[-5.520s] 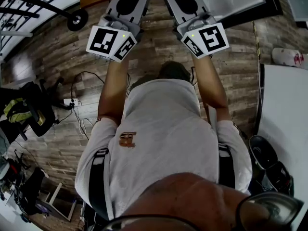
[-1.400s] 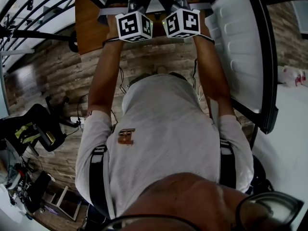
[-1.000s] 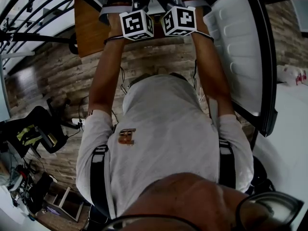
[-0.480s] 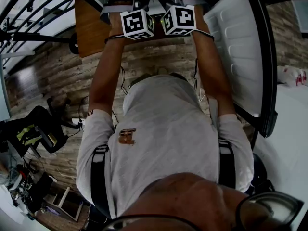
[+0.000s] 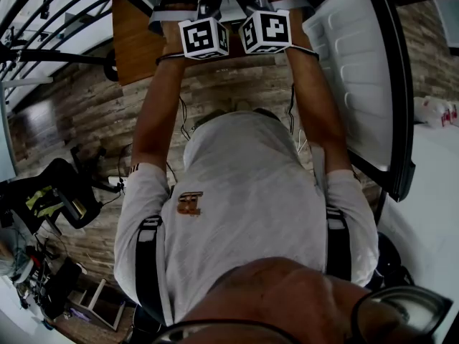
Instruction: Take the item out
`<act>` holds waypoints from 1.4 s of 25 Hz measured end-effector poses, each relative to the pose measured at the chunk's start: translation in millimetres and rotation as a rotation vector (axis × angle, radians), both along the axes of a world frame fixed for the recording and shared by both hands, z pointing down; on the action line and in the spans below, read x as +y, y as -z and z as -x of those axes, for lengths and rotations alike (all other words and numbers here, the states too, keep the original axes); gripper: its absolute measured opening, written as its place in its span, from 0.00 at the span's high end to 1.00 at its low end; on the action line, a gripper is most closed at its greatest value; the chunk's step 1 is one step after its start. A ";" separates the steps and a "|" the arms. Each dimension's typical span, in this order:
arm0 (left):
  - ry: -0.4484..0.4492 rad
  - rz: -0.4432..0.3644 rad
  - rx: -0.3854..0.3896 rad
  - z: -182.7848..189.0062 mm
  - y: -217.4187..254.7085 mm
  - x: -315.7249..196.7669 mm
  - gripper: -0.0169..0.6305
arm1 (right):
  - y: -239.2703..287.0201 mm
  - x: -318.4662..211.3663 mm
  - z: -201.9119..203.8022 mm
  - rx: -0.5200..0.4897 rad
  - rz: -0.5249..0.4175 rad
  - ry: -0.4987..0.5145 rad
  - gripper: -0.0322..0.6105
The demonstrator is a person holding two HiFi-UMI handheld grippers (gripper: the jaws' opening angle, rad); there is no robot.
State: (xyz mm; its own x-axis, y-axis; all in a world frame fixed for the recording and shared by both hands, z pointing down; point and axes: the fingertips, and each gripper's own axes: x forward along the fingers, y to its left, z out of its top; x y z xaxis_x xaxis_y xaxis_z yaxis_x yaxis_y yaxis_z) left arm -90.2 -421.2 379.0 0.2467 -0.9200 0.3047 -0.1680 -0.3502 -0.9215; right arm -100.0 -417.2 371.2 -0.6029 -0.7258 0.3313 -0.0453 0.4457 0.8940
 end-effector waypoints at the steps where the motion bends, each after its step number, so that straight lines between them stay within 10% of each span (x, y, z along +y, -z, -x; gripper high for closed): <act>1: -0.002 -0.010 -0.003 -0.3 1.6 0.5 0.90 | 1.9 0.4 -0.1 -0.006 -0.010 -0.004 0.87; 35: -0.017 -0.133 -0.060 0.6 22.9 45.3 0.90 | 23.8 43.8 0.0 -0.043 -0.117 -0.026 0.87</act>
